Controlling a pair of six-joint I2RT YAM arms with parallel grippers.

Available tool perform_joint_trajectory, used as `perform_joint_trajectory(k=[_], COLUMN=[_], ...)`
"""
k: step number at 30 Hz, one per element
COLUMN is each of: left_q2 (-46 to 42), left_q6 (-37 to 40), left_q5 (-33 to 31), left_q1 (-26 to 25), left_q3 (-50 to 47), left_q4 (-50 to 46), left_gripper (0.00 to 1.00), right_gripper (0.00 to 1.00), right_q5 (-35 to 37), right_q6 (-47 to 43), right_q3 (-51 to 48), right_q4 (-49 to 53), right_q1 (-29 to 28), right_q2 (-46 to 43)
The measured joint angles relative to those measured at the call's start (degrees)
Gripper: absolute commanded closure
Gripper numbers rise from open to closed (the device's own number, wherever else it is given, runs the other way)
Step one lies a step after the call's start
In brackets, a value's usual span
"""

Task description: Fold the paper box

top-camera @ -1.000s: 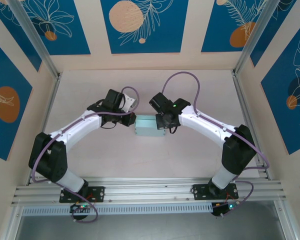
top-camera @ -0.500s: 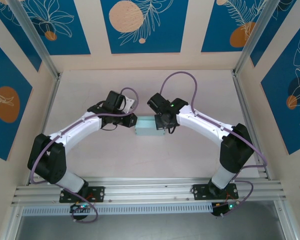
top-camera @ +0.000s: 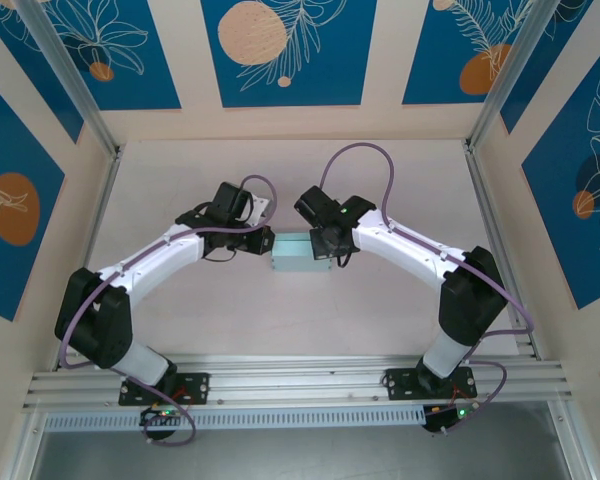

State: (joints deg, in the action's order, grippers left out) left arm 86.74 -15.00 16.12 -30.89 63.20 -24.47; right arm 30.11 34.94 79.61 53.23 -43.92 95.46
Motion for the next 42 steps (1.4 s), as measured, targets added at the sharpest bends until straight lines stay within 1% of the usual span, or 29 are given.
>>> perform_joint_trajectory(k=[3, 8, 12, 23, 25, 29, 34, 36, 42], left_q2=[0.0, 0.0, 0.0, 0.52, 0.74, 0.98, 1.09, 1.09, 1.07], left_q6=[-0.72, -0.81, -1.16, -2.97, -3.61, -4.96, -6.38, -6.6, -6.05], left_q5=[0.79, 1.4, 2.03, 3.32, 3.37, 3.58, 4.46, 4.63, 3.78], left_q1=[0.0, 0.0, 0.0, 0.0, 0.0, 0.0, 0.0, 0.0, 0.0], left_q3=[0.0, 0.02, 0.02, 0.02, 0.02, 0.02, 0.02, 0.02, 0.02], left_q4=[0.02, -0.74, -1.33, -0.2, 0.46, 1.22, 1.33, 1.22, 0.81], left_gripper=[0.84, 0.85, 0.88, 0.9, 0.9, 0.85, 0.85, 0.86, 0.95], right_gripper=[1.0, 1.0, 1.0, 1.0, 1.0, 1.0, 1.0, 1.0, 1.0], right_q5=[0.17, 0.2, 0.22, 1.07, 1.22, 1.27, 1.42, 1.44, 1.42], right_q6=[0.0, 0.0, 0.0, -0.02, -0.02, 0.0, -0.02, -0.02, 0.0], right_q3=[0.0, 0.02, 0.02, 0.02, 0.02, 0.02, 0.02, 0.02, 0.02], right_q4=[0.09, 0.11, 0.13, 0.61, 0.83, 1.01, 1.09, 1.2, 1.25], right_q1=[0.0, 0.0, 0.0, 0.0, 0.0, 0.0, 0.0, 0.0, 0.0], right_q2=[0.0, 0.02, 0.02, 0.02, 0.02, 0.02, 0.02, 0.02, 0.02])
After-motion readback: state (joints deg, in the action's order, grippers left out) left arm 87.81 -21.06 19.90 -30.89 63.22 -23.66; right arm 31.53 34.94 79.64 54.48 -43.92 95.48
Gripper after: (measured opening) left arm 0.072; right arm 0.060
